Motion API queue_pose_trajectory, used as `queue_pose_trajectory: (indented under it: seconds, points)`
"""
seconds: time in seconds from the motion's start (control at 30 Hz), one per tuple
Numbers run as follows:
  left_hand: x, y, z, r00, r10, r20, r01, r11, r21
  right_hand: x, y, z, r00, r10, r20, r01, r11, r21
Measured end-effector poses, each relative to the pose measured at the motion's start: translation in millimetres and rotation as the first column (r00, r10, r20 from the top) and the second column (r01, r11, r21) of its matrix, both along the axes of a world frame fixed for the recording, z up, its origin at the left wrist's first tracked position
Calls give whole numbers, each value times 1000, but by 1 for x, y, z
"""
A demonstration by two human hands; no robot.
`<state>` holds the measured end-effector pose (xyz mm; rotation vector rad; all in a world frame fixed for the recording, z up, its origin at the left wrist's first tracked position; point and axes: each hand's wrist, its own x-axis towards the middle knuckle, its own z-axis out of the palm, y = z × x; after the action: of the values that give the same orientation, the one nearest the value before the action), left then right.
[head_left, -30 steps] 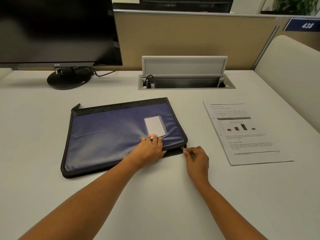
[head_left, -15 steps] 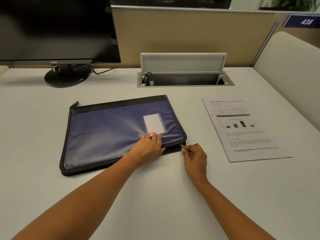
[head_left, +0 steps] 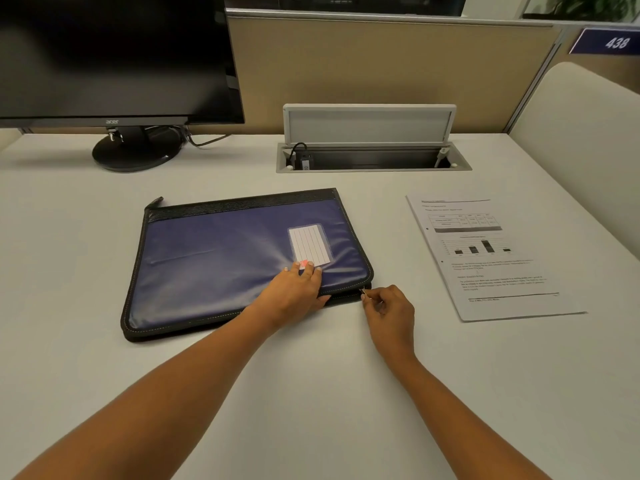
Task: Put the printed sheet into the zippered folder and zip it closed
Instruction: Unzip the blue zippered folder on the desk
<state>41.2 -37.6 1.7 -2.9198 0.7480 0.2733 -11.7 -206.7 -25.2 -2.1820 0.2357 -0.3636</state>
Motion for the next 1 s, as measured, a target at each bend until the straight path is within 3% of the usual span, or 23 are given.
queue_pose_trajectory:
  seconds: [0.17, 0.27, 0.43, 0.87, 1.0]
  points:
    - [-2, 6, 5, 1000, 8, 15, -6, 995, -100, 5, -1, 1, 1000, -9, 7, 9, 996, -85]
    - [-8, 14, 4, 1000, 16, -17, -19, 988, -154, 9, -6, 2, 995, 101, 10, -99, 985, -141]
    - [-10, 14, 3, 999, -10, -33, 8, 998, -64, 17, -15, 4, 979, 194, -67, -206, 929, -307]
    - [-6, 11, 10, 994, -21, -106, 21, 1000, -1, 56, -29, 19, 959, 186, -214, -248, 917, -312]
    - [-6, 9, 10, 994, -4, -113, 4, 1000, -7, 49, -30, 14, 958, 207, -197, -259, 921, -293]
